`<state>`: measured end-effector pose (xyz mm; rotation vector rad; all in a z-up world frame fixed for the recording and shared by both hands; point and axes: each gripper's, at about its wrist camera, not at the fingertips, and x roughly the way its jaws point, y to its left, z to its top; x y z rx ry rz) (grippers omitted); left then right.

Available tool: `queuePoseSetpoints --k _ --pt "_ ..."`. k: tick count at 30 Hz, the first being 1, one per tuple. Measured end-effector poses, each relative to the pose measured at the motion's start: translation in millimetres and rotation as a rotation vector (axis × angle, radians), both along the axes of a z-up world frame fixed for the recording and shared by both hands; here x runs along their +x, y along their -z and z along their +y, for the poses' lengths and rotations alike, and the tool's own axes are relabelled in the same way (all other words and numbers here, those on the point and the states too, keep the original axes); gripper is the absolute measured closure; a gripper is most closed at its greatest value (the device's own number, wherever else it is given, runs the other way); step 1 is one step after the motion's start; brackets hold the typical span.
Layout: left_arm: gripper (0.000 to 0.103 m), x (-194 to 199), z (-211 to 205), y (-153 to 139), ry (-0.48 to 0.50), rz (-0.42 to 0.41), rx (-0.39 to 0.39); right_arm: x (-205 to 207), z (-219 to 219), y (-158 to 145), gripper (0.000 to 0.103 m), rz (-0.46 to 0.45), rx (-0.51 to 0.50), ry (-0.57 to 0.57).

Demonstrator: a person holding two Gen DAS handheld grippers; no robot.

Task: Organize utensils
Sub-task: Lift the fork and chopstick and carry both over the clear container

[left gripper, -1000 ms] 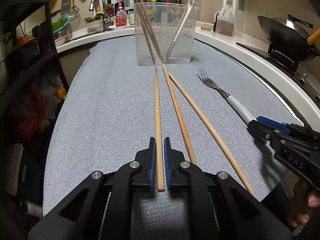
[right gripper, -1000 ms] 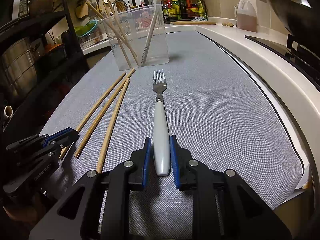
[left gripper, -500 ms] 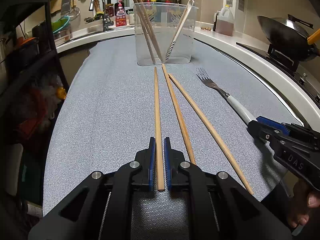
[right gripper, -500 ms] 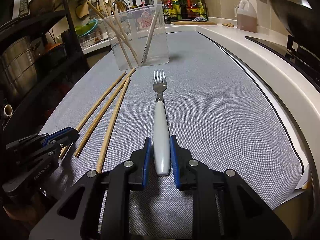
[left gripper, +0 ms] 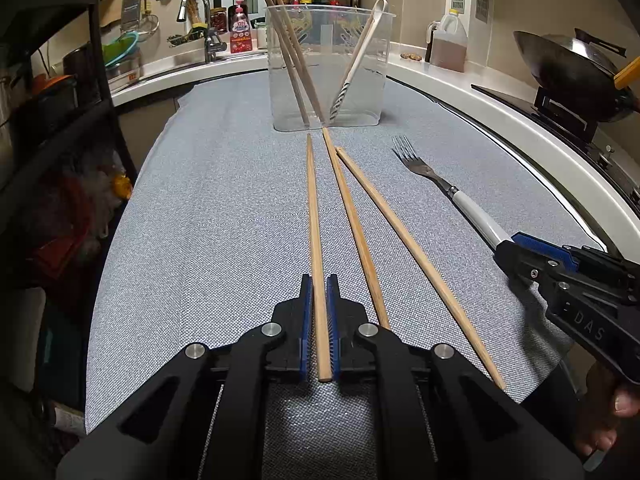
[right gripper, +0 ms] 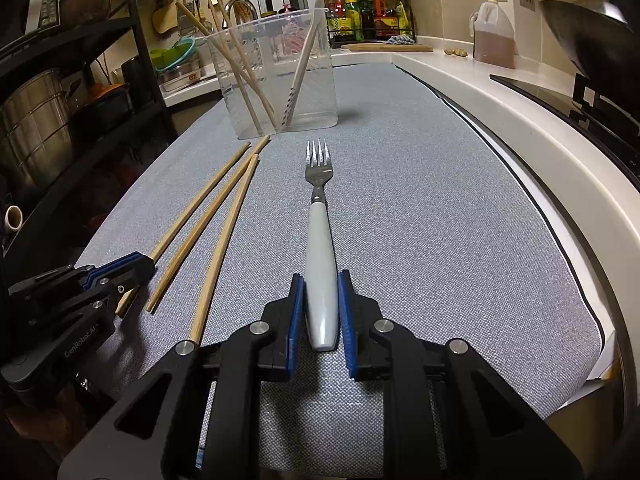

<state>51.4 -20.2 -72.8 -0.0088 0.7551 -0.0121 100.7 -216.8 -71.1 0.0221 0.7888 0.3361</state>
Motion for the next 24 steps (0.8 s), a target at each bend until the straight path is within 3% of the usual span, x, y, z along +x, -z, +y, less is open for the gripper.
queuePoseSetpoints --k 7,18,24 --pt "0.096 -7.7 0.1 -19.9 0.001 -0.064 0.013 -10.7 0.8 -31.2 0.086 -0.062 -0.006 -0.009" --pt "0.097 -19.6 0.8 -99.0 0.035 -0.246 0.017 -11.6 -7.0 -115.7 0.086 -0.207 0.003 -0.034" --pt "0.097 -4.2 9.2 -138.0 0.048 -0.297 0.009 10.6 -6.3 -139.5 0.086 -0.214 0.014 -0.044"
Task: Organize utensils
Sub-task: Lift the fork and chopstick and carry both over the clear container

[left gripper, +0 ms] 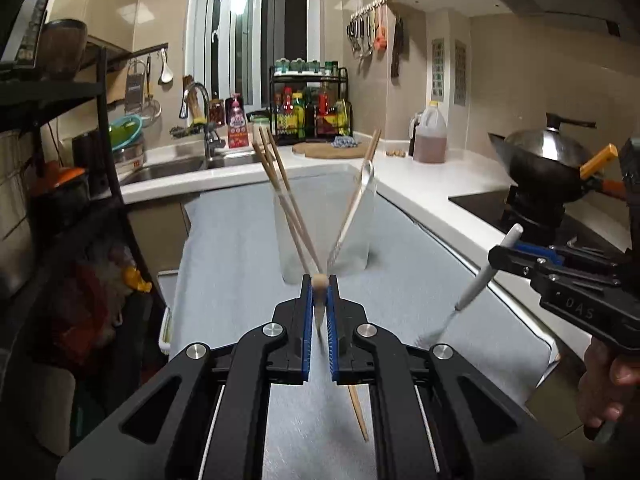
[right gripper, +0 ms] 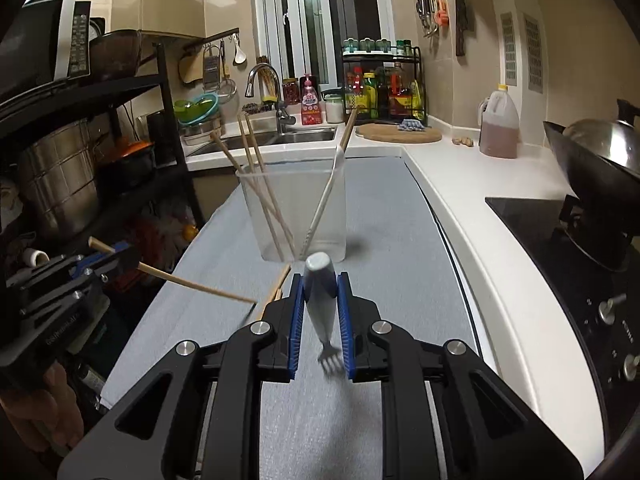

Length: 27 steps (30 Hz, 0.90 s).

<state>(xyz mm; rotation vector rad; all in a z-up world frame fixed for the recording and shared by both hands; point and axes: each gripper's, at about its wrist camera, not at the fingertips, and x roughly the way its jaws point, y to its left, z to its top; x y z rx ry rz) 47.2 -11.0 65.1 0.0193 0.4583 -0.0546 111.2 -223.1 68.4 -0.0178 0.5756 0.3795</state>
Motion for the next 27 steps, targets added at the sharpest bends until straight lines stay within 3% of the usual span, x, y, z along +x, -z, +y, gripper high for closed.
queuePoseSetpoints --k 8,20,27 --pt "0.097 33.2 23.2 -45.6 0.026 0.008 -0.094 31.2 -0.4 -29.5 0.087 0.021 0.034 -0.024" --pt "0.097 90.9 35.9 -122.0 0.062 0.102 -0.088 85.6 24.0 -97.3 0.087 -0.021 0.056 -0.099" --pt "0.097 125.1 37.3 -173.7 0.076 0.024 -0.104 137.8 41.6 -144.5 0.087 -0.108 0.125 -0.108"
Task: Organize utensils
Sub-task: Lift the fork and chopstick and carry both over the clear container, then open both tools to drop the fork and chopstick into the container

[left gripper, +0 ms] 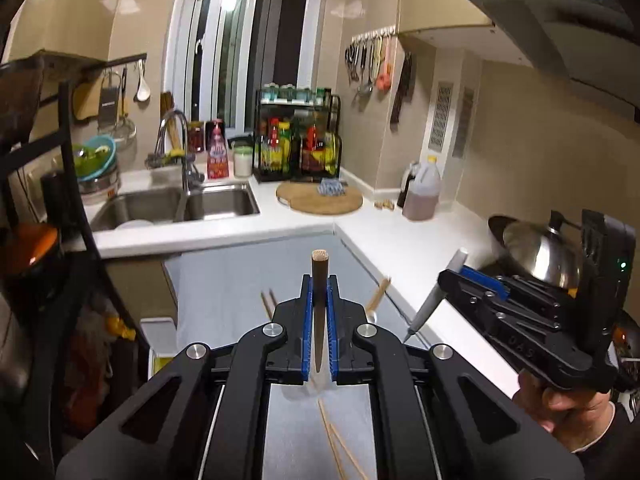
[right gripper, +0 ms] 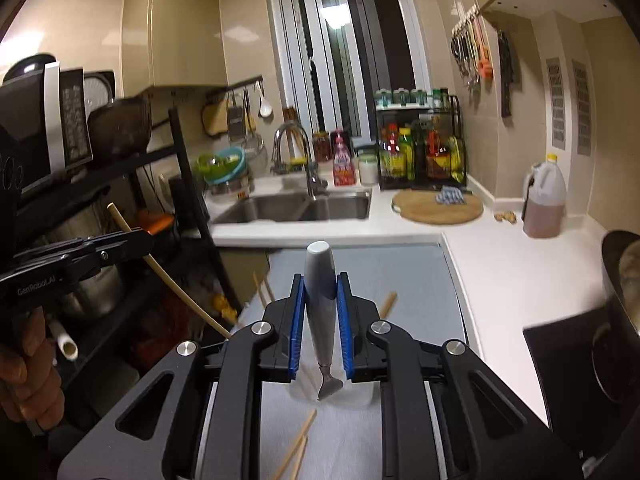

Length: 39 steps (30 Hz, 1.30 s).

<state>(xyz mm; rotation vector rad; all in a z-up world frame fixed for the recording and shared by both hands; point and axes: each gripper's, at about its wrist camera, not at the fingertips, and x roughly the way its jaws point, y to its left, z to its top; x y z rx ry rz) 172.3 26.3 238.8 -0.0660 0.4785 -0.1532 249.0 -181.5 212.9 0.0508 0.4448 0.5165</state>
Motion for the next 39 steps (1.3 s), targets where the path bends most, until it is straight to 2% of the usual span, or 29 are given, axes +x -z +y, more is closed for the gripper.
queuePoseSetpoints --k 3,8,14,20,22,23,24,25,26,33,36,39 --pt "0.097 23.2 -2.5 -2.9 -0.009 -0.003 0.002 23.6 10.5 -3.4 0.087 -0.011 0.017 0.001" --pt "0.097 64.6 -9.9 28.9 -0.008 0.079 0.033 59.8 28.1 26.8 0.087 0.012 -0.015 0.002" --pt "0.097 91.1 -19.3 74.4 0.026 0.177 0.060 87.6 40.9 74.2 0.087 0.129 -0.046 -0.051" --pt "0.096 102.1 -22.5 104.9 0.033 0.245 0.077 94.9 49.4 102.7 0.087 0.191 -0.075 -0.078" --pt "0.095 102.7 -21.7 109.2 0.031 0.266 0.083 95.0 49.4 106.7 0.084 0.206 -0.073 -0.079" --pt "0.089 101.3 -20.9 109.2 0.025 0.269 0.085 93.0 49.0 106.2 0.077 0.206 -0.078 -0.075" --pt "0.082 99.0 -19.0 107.0 0.020 0.264 0.081 91.5 47.7 104.4 0.072 0.202 -0.082 -0.067" --pt "0.071 97.4 -17.7 103.0 0.019 0.254 0.074 88.9 46.4 101.3 0.065 0.194 -0.083 -0.060" --pt "0.069 89.9 -15.1 96.0 0.020 0.230 0.061 84.6 43.7 96.9 0.064 0.183 -0.081 -0.053" --pt "0.069 43.1 -10.6 63.2 -0.021 0.107 0.069 36.7 17.3 59.2 0.061 0.076 -0.071 0.017" --pt "0.069 14.9 -11.6 60.7 -0.062 0.063 0.093 4.1 6.0 48.8 0.061 0.022 -0.063 0.044" --pt "0.069 -11.6 -15.1 65.0 -0.097 0.032 0.120 -31.5 -5.1 50.9 0.061 0.001 -0.039 0.061"
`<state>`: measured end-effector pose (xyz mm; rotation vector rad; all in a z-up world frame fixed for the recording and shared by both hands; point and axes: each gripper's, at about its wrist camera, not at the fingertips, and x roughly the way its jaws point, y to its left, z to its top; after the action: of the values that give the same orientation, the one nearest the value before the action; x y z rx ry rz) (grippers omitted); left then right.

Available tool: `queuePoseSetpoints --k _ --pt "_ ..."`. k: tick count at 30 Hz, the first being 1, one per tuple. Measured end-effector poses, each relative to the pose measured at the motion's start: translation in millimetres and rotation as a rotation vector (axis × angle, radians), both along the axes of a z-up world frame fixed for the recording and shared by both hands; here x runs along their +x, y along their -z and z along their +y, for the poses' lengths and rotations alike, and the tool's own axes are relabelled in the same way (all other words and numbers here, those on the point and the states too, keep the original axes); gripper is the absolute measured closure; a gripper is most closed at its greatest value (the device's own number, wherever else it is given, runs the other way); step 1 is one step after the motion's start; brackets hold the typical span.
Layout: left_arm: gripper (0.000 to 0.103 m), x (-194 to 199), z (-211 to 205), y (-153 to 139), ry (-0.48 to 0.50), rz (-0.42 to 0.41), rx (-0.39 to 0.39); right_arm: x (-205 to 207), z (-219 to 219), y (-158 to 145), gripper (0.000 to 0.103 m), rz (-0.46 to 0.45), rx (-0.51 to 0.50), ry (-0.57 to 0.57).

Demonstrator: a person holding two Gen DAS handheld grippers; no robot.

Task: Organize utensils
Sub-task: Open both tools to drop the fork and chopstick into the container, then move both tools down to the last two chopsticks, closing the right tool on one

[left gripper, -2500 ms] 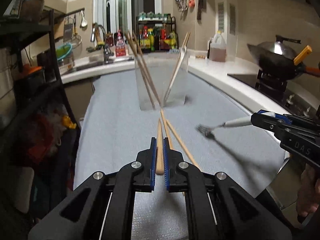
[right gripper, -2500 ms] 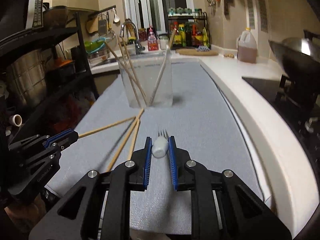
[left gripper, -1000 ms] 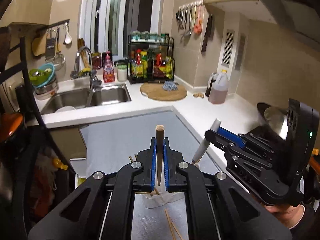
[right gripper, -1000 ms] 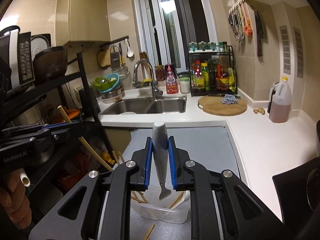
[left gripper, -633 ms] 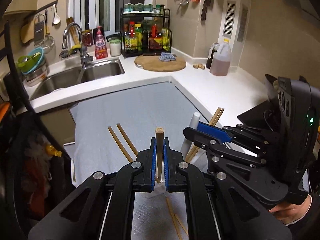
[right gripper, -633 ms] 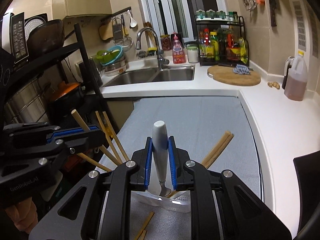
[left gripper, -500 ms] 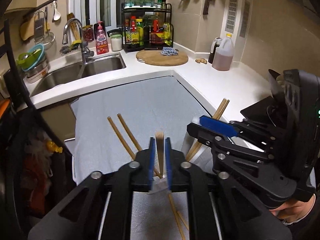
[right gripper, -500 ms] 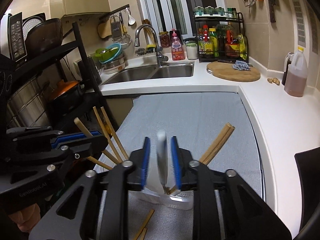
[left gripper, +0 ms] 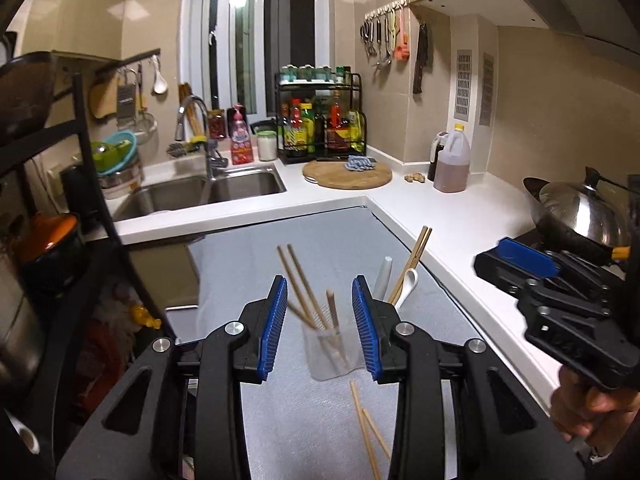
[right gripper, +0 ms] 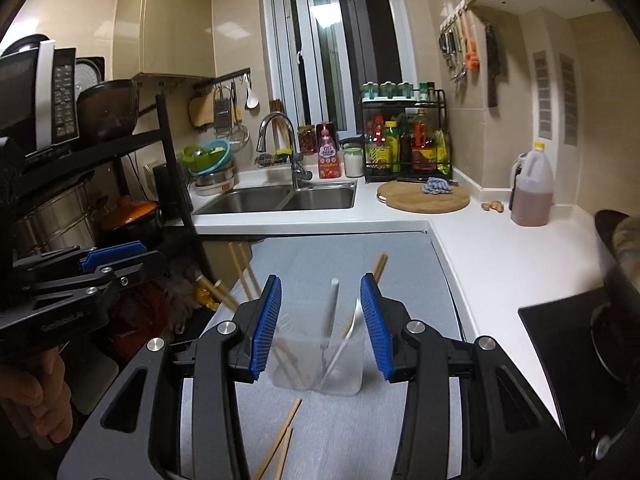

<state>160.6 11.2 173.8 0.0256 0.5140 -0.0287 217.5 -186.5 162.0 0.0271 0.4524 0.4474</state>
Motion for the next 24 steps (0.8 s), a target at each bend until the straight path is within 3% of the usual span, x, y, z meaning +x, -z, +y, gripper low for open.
queuePoseSetpoints --k 10,18,24 --pt "0.069 -66.5 -1.9 32.6 -0.025 -0.009 -0.019 -89.3 -4.7 51.4 0.061 0.036 -0.015 0.020" --pt "0.069 -99.5 7.7 78.7 -0.028 0.006 -0.029 -120.4 0.3 115.2 0.061 0.141 -0.047 0.024" --pt "0.084 -121.9 12.2 131.9 -0.044 0.024 -0.039 -132.4 6.8 161.6 0.061 0.214 -0.096 0.013"
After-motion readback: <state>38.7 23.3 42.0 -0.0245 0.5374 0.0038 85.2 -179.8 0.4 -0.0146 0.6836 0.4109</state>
